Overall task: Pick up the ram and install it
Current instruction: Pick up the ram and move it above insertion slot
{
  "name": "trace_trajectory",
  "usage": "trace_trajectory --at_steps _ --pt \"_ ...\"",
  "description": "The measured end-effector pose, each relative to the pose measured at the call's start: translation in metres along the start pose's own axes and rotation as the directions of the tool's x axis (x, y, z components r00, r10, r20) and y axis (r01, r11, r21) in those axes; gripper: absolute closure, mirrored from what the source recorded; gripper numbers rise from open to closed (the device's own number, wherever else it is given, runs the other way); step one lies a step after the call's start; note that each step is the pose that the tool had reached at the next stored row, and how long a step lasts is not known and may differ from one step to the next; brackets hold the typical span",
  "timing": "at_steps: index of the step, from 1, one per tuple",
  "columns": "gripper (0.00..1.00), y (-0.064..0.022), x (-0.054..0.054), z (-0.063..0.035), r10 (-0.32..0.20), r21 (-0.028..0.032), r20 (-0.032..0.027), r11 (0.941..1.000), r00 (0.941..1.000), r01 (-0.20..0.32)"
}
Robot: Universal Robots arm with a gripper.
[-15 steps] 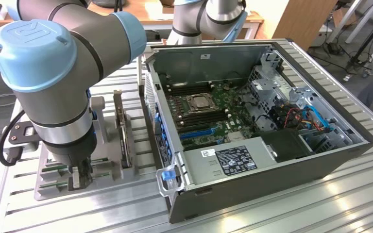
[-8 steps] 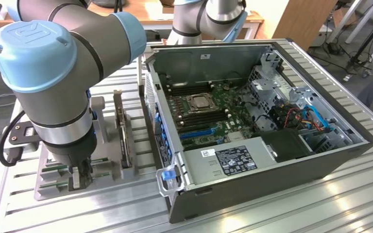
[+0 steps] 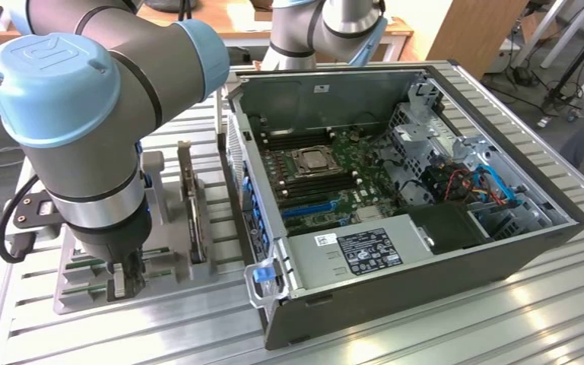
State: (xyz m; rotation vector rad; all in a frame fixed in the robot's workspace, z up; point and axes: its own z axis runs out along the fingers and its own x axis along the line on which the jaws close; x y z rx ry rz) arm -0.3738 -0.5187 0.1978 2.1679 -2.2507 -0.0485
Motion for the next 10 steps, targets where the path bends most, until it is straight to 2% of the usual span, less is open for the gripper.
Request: trace_trajectory --at_steps 6,7,10 --pt "0.72 0.0000 0.0000 0.0000 0.000 0.0000 0.0000 1.0000 1.0000 0.000" --pt "0.78 0.0000 0.0000 0.0000 0.000 0.0000 0.0000 1.0000 1.0000 0.000" --pt "0.78 0.0000 0.0000 0.0000 0.000 0.0000 0.0000 1.0000 1.0000 0.000"
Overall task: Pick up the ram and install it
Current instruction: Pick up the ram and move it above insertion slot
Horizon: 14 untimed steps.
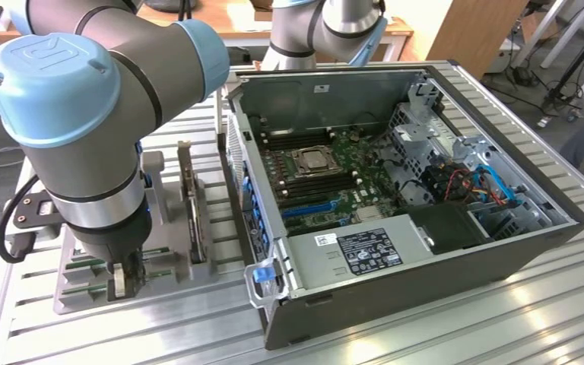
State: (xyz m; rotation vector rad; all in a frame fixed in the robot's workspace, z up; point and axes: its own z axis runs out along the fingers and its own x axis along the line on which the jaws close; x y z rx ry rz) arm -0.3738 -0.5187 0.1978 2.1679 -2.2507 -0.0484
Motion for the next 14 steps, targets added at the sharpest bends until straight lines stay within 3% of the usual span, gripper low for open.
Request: trace_trajectory --at_steps 14 --pt "0.78 0.0000 0.0000 -0.0023 0.000 -0.0001 -0.0001 1.0000 1.0000 0.000"
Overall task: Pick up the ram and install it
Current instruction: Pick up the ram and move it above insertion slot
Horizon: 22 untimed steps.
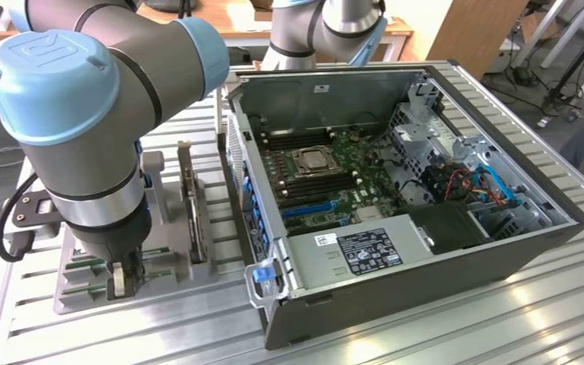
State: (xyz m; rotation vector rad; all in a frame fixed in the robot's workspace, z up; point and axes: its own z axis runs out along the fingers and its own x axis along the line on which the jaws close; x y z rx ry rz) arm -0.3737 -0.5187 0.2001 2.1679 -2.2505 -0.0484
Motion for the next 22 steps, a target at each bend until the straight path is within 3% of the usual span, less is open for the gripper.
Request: trace_trajectory --at_steps 22 --pt "0.78 -0.0022 0.0008 0.0000 0.000 0.0000 0.0001 1.0000 1.0000 0.000"
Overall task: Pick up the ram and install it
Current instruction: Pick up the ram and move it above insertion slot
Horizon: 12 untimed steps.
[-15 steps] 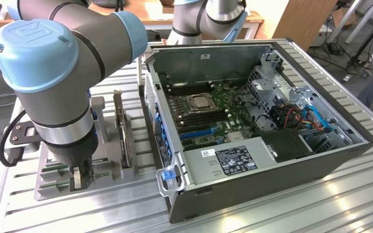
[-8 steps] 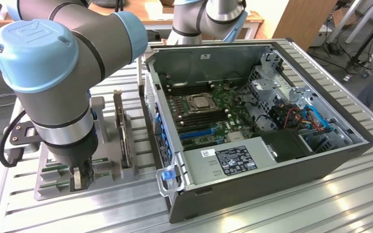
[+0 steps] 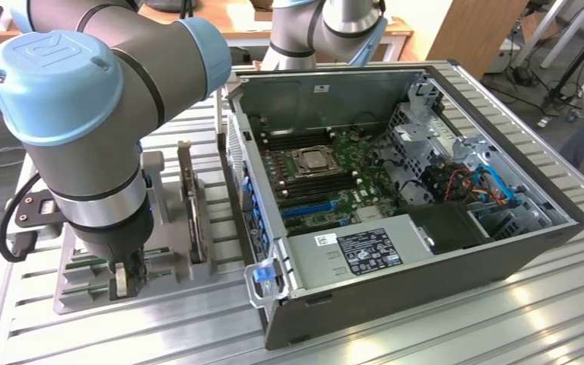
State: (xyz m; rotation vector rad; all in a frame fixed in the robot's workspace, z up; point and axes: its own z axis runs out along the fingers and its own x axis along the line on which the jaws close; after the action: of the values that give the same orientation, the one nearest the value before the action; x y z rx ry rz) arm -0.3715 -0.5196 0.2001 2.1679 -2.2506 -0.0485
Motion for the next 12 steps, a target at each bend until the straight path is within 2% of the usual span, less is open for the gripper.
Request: trace_trajectory --at_steps 3,4,5,12 --pt "0.78 0.0000 0.0000 0.0000 0.000 0.0000 0.0000 1.0000 1.0000 0.000" --pt "0.80 0.0000 0.0000 0.0000 0.000 0.0000 0.0000 1.0000 1.0000 0.000" --pt "0.87 0.0000 0.0000 0.0000 0.000 -0.0001 0.0000 1.0000 1.0000 0.000" --pt "0.88 0.0000 0.0000 0.0000 0.000 0.0000 0.0000 1.0000 1.0000 0.000"
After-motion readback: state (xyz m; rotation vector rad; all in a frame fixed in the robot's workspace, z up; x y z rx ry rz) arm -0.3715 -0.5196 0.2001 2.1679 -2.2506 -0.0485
